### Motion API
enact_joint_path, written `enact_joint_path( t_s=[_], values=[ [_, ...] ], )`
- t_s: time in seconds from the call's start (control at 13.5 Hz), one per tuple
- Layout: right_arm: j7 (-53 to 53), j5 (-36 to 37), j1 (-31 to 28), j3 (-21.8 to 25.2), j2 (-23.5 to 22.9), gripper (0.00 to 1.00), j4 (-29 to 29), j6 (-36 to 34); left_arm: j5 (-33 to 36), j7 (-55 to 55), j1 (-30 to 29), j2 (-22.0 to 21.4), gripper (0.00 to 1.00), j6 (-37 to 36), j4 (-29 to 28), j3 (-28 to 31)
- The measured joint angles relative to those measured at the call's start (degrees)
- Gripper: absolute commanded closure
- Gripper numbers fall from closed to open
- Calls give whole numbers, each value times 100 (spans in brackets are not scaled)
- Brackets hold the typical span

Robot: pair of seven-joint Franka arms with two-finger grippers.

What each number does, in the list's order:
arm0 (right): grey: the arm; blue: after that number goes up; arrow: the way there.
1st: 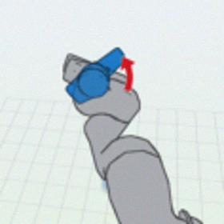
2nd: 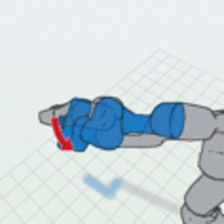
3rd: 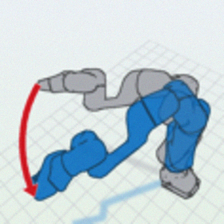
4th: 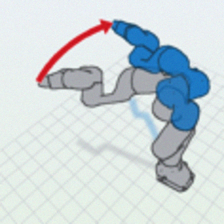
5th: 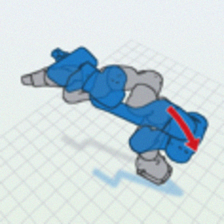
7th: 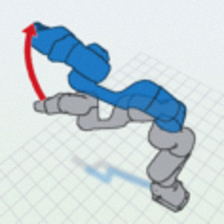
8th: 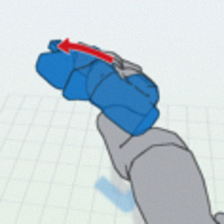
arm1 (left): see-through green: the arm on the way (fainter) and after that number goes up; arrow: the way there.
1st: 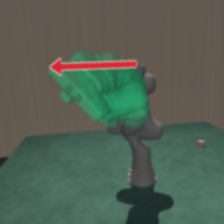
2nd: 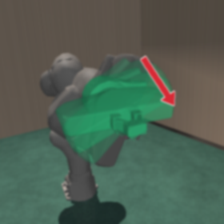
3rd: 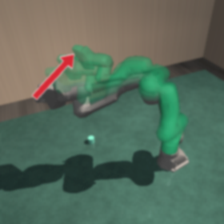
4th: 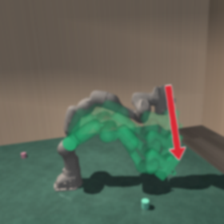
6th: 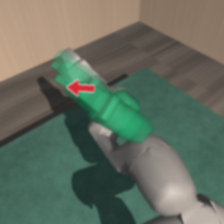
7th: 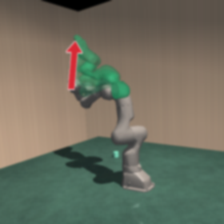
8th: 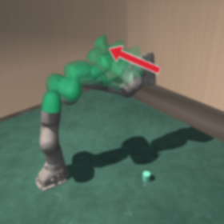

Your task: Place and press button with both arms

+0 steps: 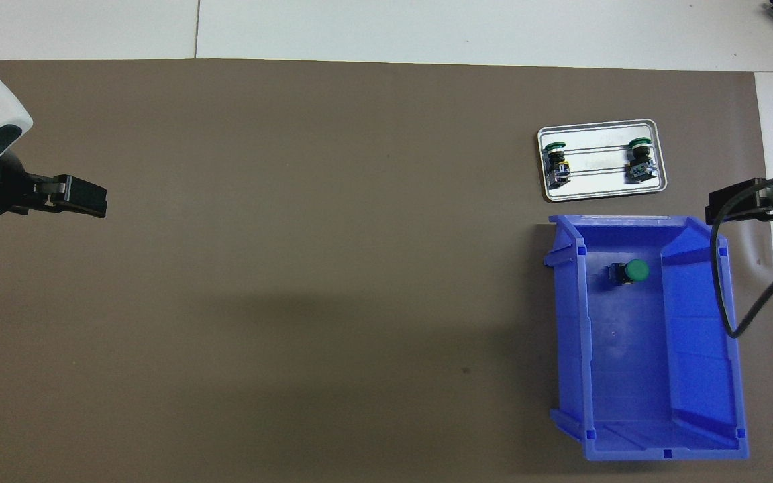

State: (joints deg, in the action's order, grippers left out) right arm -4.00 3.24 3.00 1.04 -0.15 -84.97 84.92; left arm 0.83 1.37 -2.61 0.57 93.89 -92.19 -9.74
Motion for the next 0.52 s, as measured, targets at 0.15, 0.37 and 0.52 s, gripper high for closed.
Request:
enact_joint_path(
  t_s=[0.15, 0.37, 0.52],
  values=[
    [5, -2, 327, 357, 12, 0, -83, 4, 0, 0, 0, 0, 0, 0, 0, 0],
    [5, -49, 300, 424, 63, 0, -284, 136, 0, 0, 0, 0, 0, 0, 0, 0],
    [5, -73, 273, 421, 123, 0, -451, 321, 0, 0, 0, 0, 0, 0, 0, 0]
  ],
)
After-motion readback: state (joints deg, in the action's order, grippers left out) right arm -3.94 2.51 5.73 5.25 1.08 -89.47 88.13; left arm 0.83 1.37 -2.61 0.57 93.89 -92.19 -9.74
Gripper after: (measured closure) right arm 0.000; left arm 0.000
